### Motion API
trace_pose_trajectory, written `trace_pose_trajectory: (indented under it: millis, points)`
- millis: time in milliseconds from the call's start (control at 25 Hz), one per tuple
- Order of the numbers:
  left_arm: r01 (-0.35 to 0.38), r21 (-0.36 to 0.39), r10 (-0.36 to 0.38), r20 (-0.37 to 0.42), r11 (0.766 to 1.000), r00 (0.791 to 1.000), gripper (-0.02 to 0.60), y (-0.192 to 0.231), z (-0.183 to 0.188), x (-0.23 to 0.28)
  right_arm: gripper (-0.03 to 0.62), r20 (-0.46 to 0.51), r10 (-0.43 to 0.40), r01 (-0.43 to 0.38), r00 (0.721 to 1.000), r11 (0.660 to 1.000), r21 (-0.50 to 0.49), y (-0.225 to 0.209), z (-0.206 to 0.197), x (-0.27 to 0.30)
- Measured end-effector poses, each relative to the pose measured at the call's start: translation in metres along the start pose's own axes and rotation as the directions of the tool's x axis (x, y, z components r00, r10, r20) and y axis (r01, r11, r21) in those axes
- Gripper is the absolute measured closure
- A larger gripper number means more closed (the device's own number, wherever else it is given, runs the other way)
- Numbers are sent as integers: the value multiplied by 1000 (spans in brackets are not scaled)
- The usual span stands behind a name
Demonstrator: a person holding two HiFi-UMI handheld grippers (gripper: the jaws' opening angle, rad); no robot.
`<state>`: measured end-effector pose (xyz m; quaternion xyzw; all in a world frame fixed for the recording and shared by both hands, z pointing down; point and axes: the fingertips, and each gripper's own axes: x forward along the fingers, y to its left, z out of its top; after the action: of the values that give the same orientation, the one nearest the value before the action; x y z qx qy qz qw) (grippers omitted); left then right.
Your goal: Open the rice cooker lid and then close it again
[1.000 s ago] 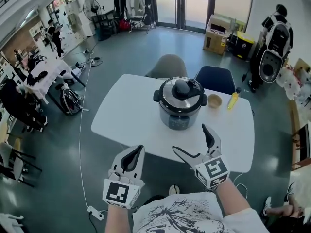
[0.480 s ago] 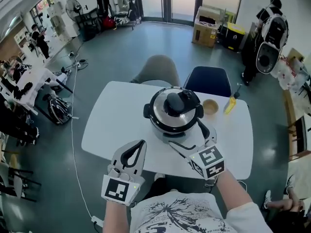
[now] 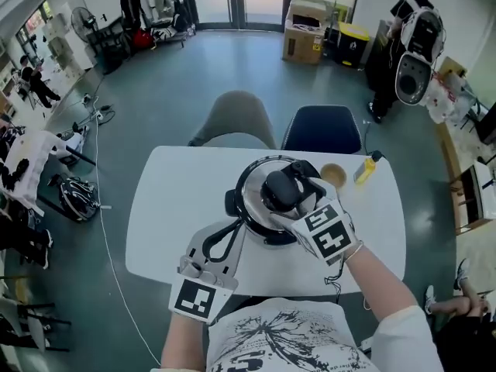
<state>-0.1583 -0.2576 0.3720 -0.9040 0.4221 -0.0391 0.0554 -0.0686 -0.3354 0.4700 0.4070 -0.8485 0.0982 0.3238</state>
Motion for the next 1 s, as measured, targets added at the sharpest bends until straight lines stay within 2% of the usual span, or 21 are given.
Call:
trace_pose_trajectory:
  millis: [80,240,440,600,720,840,1000]
  points:
    - [31,24,-30,-7,999,1000,568,9,-5,11,102,-65,20,-17,998,999,33,-6,-1,19]
    - [62,5,-62,-8,998,998,568,31,-12,26,117,-156,63,-46,986,993,107,-13,0,50]
    - [78,-13,-78,-8,997,997,568,51,-17,38,153,-243,59,-24,968,989,147,-18,4,75]
    - [100,10,-100,10,995,995,568,55,-14,45,244,-284,15,28,959,988,149,-30,5,83]
    - [96,-2,-96,24,995,995,568,62,-12,43,285,-320,37,22,947,984,178,-26,3,84]
    - [96,-13,-95,28,995,995,568,64,-12,41,292,-341,68,0,938,980,197,-23,4,86]
    - [120,16,-120,26,993,992,568,61,-11,39,296,-365,74,-1,928,981,196,-22,4,87]
